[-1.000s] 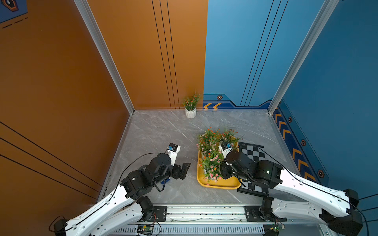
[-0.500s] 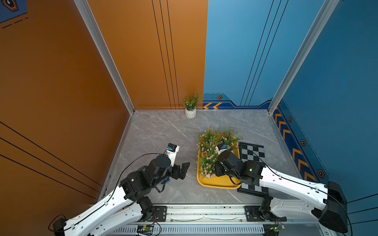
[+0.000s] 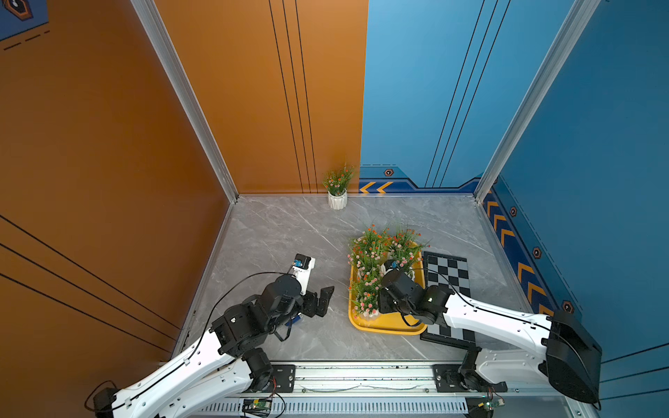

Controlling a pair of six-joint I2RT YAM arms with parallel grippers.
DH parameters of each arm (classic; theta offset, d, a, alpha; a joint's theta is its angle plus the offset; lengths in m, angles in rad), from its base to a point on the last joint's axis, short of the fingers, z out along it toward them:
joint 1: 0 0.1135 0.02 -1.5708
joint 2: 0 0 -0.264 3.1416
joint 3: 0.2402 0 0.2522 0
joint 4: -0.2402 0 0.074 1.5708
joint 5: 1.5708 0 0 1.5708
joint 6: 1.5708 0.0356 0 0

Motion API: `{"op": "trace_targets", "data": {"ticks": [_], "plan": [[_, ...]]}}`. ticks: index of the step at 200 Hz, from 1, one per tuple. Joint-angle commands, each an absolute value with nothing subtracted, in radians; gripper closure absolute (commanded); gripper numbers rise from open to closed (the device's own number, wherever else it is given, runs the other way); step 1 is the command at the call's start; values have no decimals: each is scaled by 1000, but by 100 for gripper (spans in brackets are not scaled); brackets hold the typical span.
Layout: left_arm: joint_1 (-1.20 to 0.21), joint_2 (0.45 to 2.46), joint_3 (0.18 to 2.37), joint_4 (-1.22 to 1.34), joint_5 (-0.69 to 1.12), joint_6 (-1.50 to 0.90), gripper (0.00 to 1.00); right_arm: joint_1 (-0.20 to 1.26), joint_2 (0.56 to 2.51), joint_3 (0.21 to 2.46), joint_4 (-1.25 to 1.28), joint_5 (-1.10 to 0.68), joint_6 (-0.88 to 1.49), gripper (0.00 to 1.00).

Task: Put the potted gypsophila into the storage box
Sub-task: Place the baby's breath potted plant at the storage box.

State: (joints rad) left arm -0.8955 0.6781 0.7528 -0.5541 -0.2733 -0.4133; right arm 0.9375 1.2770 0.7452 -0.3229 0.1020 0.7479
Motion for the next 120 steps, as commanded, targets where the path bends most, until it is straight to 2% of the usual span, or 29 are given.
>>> {"op": "trace_targets", "data": {"ticks": [1,12,33,58,75,120], "plan": [[-905,683,739,-565,-307,-421,2,925,1275,741,-253,87,779,88],[-906,683,738,-563,-311,-417,2,922,1273,739,-253,89,782,81],[-906,685,740,-552,-312,-410,2,910,1267,740,-268,82,787,75],[-901,702,745,-539,-315,-398,2,905,1251,750,-307,90,787,55],[-896,721,752,-523,-320,-390,2,904,1219,759,-338,99,777,46],[-827,789,770,-444,-265,-375,2,904,1095,849,-467,80,670,37]]}}
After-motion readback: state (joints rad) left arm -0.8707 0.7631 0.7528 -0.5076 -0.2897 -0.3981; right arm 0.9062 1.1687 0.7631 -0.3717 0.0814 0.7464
